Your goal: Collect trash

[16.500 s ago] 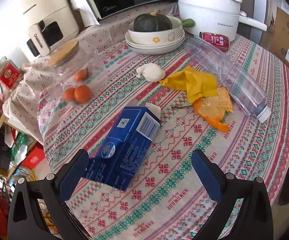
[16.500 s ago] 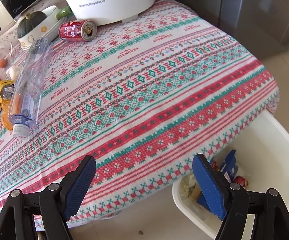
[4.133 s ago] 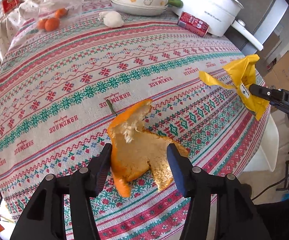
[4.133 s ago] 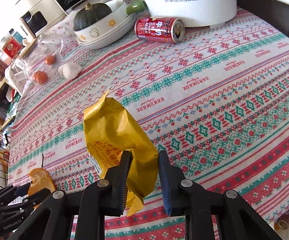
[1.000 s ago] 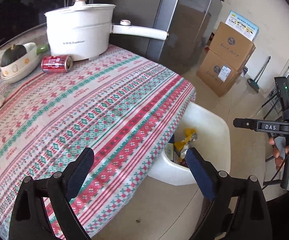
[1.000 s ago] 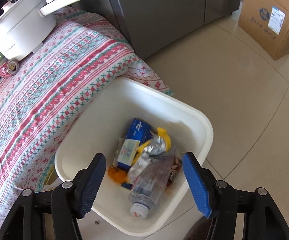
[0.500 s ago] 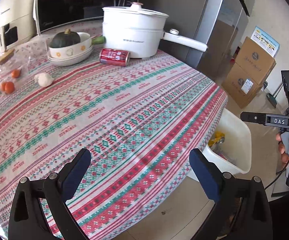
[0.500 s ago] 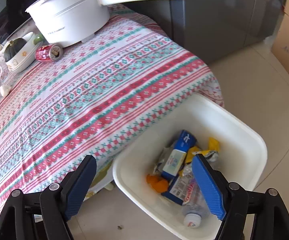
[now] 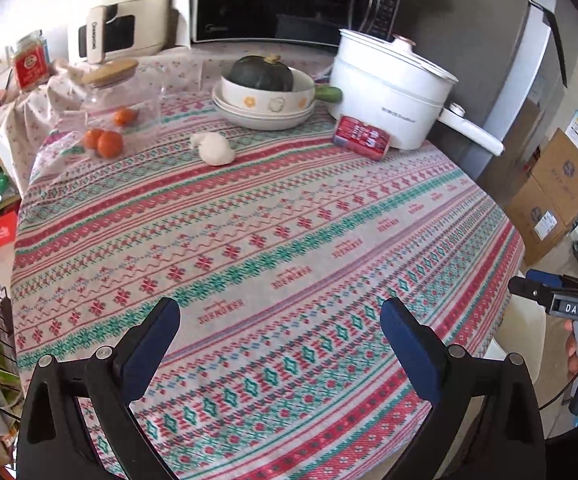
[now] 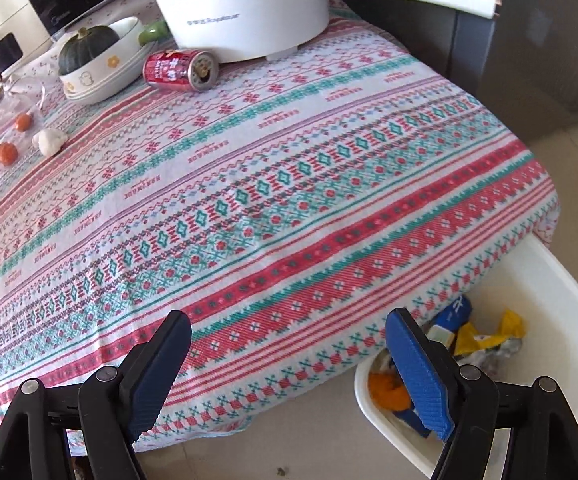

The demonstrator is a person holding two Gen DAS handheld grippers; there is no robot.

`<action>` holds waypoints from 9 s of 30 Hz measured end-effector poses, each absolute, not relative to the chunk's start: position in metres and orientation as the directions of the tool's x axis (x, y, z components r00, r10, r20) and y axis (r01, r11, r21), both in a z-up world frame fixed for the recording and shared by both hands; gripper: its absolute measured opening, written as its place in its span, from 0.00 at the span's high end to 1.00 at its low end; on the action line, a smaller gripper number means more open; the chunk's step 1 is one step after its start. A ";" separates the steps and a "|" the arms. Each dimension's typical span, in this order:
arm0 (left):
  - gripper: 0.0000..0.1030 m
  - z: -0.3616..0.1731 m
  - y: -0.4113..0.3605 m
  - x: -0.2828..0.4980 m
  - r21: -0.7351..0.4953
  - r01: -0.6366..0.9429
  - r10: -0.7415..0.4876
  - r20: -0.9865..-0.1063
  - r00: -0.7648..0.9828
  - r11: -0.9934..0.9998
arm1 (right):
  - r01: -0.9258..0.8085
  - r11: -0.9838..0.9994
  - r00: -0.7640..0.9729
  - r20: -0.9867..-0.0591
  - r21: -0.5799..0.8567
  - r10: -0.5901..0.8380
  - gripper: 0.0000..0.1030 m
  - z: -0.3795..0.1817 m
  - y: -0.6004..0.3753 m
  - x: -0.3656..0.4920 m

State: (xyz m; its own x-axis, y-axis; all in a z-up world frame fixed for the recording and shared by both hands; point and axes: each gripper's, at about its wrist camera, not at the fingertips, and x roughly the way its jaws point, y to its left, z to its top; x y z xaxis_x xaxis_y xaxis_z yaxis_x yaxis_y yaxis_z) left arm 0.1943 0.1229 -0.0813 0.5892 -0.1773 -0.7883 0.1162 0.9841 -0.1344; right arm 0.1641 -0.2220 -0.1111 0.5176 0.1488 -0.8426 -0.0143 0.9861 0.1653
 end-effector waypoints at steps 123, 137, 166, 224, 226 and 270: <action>0.75 -0.109 -0.147 0.110 -0.272 0.610 -0.546 -0.774 0.321 0.744 | 0.085 0.988 0.484 -0.872 0.125 0.069 0.46 -0.120 -0.319 0.068; 0.75 -0.151 -0.238 0.111 -0.235 0.704 -0.545 -0.800 0.251 0.670 | 0.227 0.968 0.416 -0.909 0.111 0.007 0.46 -0.143 -0.394 0.053; 0.05 -0.152 -0.198 0.121 -0.131 0.587 -0.384 -0.862 0.330 0.799 | 0.260 0.960 0.392 -0.920 0.101 -0.010 0.46 -0.149 -0.400 0.063; 0.00 -0.005 -0.012 -0.054 0.033 0.114 -0.081 -0.516 0.853 0.993 | 0.076 0.993 0.909 -0.405 -0.085 -0.104 0.04 -0.018 -0.230 -0.068; 0.00 -0.004 -0.012 -0.054 0.034 0.110 -0.078 -0.513 0.855 0.993 | 0.078 0.994 0.905 -0.413 -0.074 -0.101 0.04 -0.019 -0.231 -0.066; 0.00 -0.002 -0.012 -0.060 0.046 0.107 -0.071 -0.496 0.865 0.993 | 0.087 0.993 0.902 -0.417 -0.077 -0.111 0.04 -0.024 -0.230 -0.071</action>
State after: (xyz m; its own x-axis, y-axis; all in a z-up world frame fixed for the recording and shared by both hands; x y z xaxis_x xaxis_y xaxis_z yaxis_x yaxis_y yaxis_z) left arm -0.0597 -0.0119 -0.0022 0.8653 -0.0706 -0.4963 0.1074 0.9931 0.0461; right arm -0.0708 -0.2302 -0.0240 0.9022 -0.1113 -0.4167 0.0869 0.9932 -0.0771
